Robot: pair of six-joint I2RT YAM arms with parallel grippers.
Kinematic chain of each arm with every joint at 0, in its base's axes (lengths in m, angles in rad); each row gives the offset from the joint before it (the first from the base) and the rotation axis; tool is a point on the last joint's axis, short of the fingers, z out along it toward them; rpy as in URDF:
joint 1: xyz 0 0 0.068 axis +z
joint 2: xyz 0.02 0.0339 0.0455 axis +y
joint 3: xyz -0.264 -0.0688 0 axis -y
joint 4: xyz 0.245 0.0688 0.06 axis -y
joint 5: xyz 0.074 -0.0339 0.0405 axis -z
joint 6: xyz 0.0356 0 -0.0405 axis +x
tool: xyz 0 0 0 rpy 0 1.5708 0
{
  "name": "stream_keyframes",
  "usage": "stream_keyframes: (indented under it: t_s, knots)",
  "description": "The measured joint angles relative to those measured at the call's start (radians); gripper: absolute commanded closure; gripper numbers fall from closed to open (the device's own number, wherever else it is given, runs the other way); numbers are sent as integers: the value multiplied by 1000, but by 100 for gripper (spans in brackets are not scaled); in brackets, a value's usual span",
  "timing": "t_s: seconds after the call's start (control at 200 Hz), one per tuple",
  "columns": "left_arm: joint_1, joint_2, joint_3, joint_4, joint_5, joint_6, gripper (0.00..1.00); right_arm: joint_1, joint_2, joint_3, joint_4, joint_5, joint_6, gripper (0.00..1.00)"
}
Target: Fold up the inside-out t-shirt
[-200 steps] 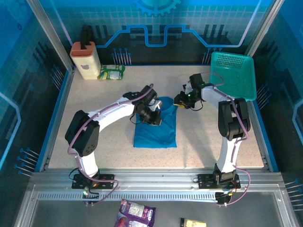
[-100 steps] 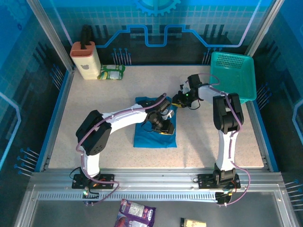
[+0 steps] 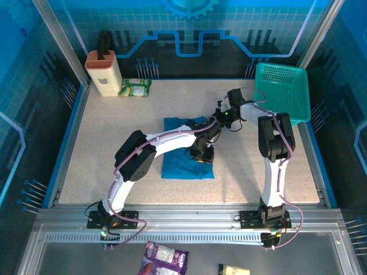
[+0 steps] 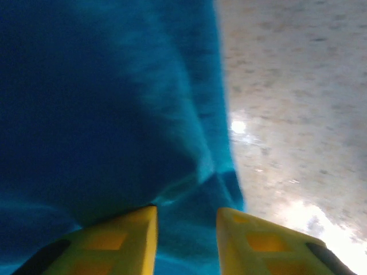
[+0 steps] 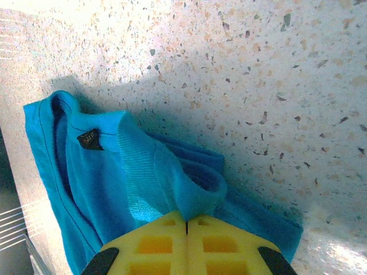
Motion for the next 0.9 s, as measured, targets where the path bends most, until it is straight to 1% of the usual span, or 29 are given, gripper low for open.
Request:
stream_keyframes:
  t_s: [0.05, 0.14, 0.285, 0.505, 0.525, 0.54, 0.57, 0.595, 0.625, 0.76, 0.901]
  knots:
    - [0, 4, 0, -14, -14, 12, 90, 0, 0, 0, 0, 0, 0, 100]
    - [-2, 3, 0, -27, -28, 18, 100, 0, -2, 0, -1, 1, 0, 100]
    - [-6, -27, -31, -17, -28, 24, 100, 0, -26, 0, -10, 6, 0, 100]
    - [-8, -177, -127, 5, 19, 23, 100, 0, -103, 16, -50, 31, -4, 100]
    - [-8, -188, -130, 6, 22, 23, 95, 0, -109, 16, -53, 32, -4, 100]
    - [-8, -192, -131, 8, 22, 23, 88, 0, -115, 16, -55, 34, -4, 100]
    - [-8, -198, -130, 13, 23, 22, 77, 0, -122, 16, -57, 34, -4, 100]
    - [-8, -201, -130, 18, 24, 19, 71, 1, -127, 16, -58, 35, -4, 100]
    - [-8, -201, -127, 22, 22, 14, 66, 1, -130, 16, -58, 35, -4, 100]
    - [-10, -137, -55, 16, -14, -5, 62, 1, -132, 9, -57, 35, -3, 100]
    - [-23, -38, 43, 0, -94, -23, 60, 1, -132, 0, -57, 34, -3, 100]
